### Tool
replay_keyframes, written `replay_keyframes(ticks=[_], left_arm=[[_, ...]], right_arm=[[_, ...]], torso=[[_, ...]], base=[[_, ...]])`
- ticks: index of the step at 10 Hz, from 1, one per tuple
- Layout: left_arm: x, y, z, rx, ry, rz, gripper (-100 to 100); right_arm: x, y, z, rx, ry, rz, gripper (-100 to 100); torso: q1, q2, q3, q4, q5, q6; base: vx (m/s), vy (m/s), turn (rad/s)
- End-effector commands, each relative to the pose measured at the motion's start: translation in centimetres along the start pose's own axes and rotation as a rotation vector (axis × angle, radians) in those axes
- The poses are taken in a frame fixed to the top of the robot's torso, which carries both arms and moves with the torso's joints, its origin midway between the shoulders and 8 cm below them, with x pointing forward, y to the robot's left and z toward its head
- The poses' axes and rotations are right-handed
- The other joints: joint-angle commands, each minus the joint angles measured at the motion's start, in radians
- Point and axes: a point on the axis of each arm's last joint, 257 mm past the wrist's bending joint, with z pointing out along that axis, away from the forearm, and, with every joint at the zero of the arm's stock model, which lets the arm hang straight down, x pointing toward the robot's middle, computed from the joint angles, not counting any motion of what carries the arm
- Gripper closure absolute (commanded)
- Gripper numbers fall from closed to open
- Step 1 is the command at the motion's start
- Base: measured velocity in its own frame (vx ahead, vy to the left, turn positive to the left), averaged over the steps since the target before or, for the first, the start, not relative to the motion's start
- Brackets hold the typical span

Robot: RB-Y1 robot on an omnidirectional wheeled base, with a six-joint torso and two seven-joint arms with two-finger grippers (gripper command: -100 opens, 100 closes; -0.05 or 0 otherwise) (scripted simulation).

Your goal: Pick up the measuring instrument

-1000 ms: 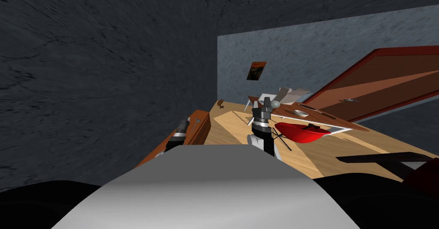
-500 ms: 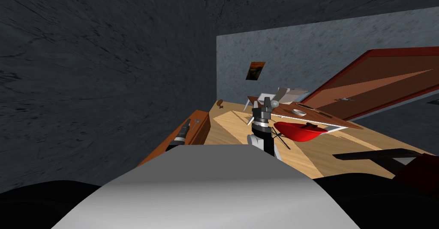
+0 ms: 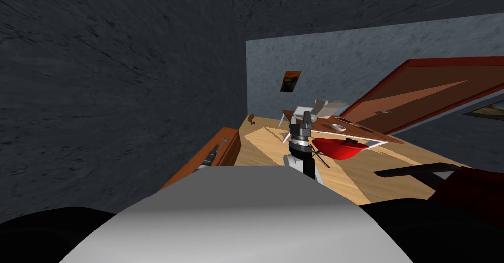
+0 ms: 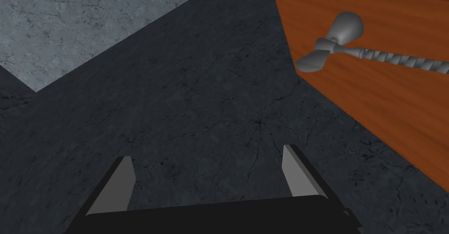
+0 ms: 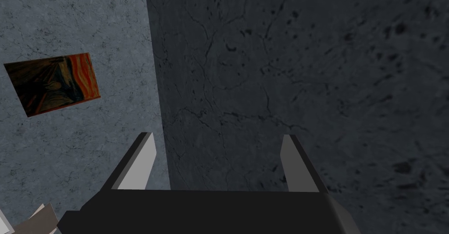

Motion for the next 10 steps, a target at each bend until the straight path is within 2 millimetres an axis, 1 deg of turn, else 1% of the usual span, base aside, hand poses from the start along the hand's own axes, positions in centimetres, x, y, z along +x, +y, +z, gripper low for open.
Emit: replay_keyframes(ticks=[1, 2, 3, 4, 5, 6, 7, 8, 9, 10], left_arm=[[0.7, 1.7, -0.5, -0.051, 0.018, 0.007, -100], [1.4, 4.9, -1.9, -0.123, 0.049, 0.025, -100], [1.4, 5.1, -1.9, -0.127, 0.050, 0.025, -100], [1.9, 7.4, -3.2, -0.182, 0.079, 0.046, -100], [2.0, 8.3, -3.6, -0.202, 0.083, 0.045, -100], [2.4, 10.5, -5.1, -0.253, 0.113, 0.068, -100], [2.6, 11.5, -5.5, -0.274, 0.117, 0.067, -100], [3.0, 14.0, -7.4, -0.334, 0.151, 0.092, -100], [3.0, 14.4, -7.6, -0.344, 0.152, 0.092, -100], [3.3, 16.3, -9.3, -0.390, 0.185, 0.118, -100]], right_arm=[[0.0, 0.0, 0.0, 0.000, 0.000, 0.000, 0], [0.0, 0.0, 0.0, 0.000, 0.000, 0.000, 0], [0.0, 0.0, 0.0, 0.000, 0.000, 0.000, 0], [0.0, 0.0, 0.0, 0.000, 0.000, 0.000, 0], [0.0, 0.0, 0.0, 0.000, 0.000, 0.000, 0], [0.0, 0.0, 0.0, 0.000, 0.000, 0.000, 0], [0.0, 0.0, 0.0, 0.000, 0.000, 0.000, 0], [0.0, 0.0, 0.0, 0.000, 0.000, 0.000, 0], [0.0, 0.0, 0.0, 0.000, 0.000, 0.000, 0], [0.0, 0.0, 0.0, 0.000, 0.000, 0.000, 0]], torso=[[0.000, 0.000, 0.000, 0.000, 0.000, 0.000], [0.000, 0.000, 0.000, 0.000, 0.000, 0.000], [-0.001, 0.000, 0.000, 0.000, 0.000, 0.000], [-0.001, 0.000, 0.000, 0.000, 0.000, 0.000], [-0.001, 0.000, 0.000, 0.000, 0.000, 0.000], [-0.001, 0.000, 0.000, 0.000, 0.000, 0.000], [-0.001, -0.001, 0.000, 0.000, 0.000, 0.000], [-0.001, 0.000, 0.000, 0.000, 0.000, 0.000], [-0.001, -0.001, 0.000, 0.000, 0.000, 0.000], [-0.001, -0.001, 0.000, 0.000, 0.000, 0.000]], base=[[0.012, 0.006, -0.043], [0.015, 0.002, -0.126], [0.013, 0.005, -0.059], [0.018, 0.002, -0.129], [0.015, 0.000, -0.072], [0.022, -0.005, -0.179], [0.019, 0.001, -0.062], [0.025, -0.012, -0.136], [0.023, -0.009, -0.085], [0.025, -0.014, -0.171]])
